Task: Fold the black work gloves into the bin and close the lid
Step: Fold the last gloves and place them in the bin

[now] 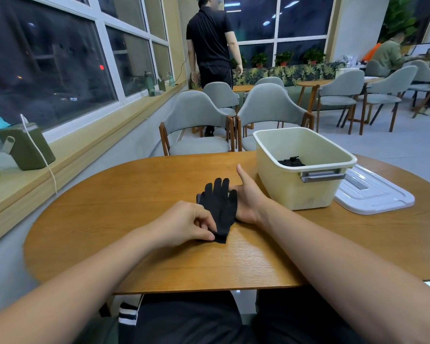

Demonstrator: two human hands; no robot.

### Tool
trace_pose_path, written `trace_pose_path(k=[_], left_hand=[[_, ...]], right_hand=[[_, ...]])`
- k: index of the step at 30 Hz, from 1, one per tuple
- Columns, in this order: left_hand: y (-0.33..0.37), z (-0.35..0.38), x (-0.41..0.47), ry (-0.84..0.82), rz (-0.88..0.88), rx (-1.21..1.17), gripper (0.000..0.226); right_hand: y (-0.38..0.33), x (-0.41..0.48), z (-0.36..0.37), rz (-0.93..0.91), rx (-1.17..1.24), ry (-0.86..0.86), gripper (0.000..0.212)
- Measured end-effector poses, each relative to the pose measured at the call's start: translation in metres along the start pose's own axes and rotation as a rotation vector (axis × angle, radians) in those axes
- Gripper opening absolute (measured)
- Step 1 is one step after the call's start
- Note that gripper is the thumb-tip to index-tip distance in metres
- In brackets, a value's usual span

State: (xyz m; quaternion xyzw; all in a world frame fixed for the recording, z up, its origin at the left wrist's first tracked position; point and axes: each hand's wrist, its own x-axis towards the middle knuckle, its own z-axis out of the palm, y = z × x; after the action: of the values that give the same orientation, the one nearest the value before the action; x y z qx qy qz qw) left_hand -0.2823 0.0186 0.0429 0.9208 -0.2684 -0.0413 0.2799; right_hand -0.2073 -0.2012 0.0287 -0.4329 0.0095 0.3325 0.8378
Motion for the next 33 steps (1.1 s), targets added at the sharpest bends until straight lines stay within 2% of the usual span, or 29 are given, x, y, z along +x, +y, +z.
trace_pose_path(k=[5, 9, 13, 16, 21, 25, 29, 33], left_hand=[[0.0, 0.001, -0.001, 0.009, -0.003, -0.003, 0.02], [0.0, 0.006, -0.002, -0.007, -0.034, -0.006, 0.025], [0.0, 0.009, -0.003, 0.016, -0.043, -0.041, 0.019], [0.0, 0.006, 0.001, 0.063, -0.078, -0.04, 0.016], [-0.015, -0.001, 0.021, 0.246, -0.208, -0.118, 0.009], [-0.035, -0.007, 0.041, 0.384, -0.327, -0.106, 0.008], [-0.054, -0.012, 0.059, 0.416, -0.368, -0.041, 0.006], [-0.062, -0.015, 0.074, 0.377, -0.352, 0.001, 0.006]], right_hand=[[-0.003, 0.0, 0.004, -0.036, -0.029, 0.036, 0.116], [-0.008, 0.0, 0.011, -0.103, -0.167, 0.125, 0.116], [-0.013, 0.006, 0.005, -0.273, -0.393, 0.253, 0.099], [-0.015, 0.0, 0.0, -0.381, -0.511, 0.266, 0.086], [-0.011, -0.011, -0.003, -0.439, -0.79, 0.347, 0.07], [0.006, -0.028, -0.005, -0.567, -1.095, 0.418, 0.041], [0.037, -0.041, -0.005, -0.772, -1.424, 0.342, 0.021], [0.056, -0.052, -0.006, -0.905, -1.659, 0.185, 0.025]])
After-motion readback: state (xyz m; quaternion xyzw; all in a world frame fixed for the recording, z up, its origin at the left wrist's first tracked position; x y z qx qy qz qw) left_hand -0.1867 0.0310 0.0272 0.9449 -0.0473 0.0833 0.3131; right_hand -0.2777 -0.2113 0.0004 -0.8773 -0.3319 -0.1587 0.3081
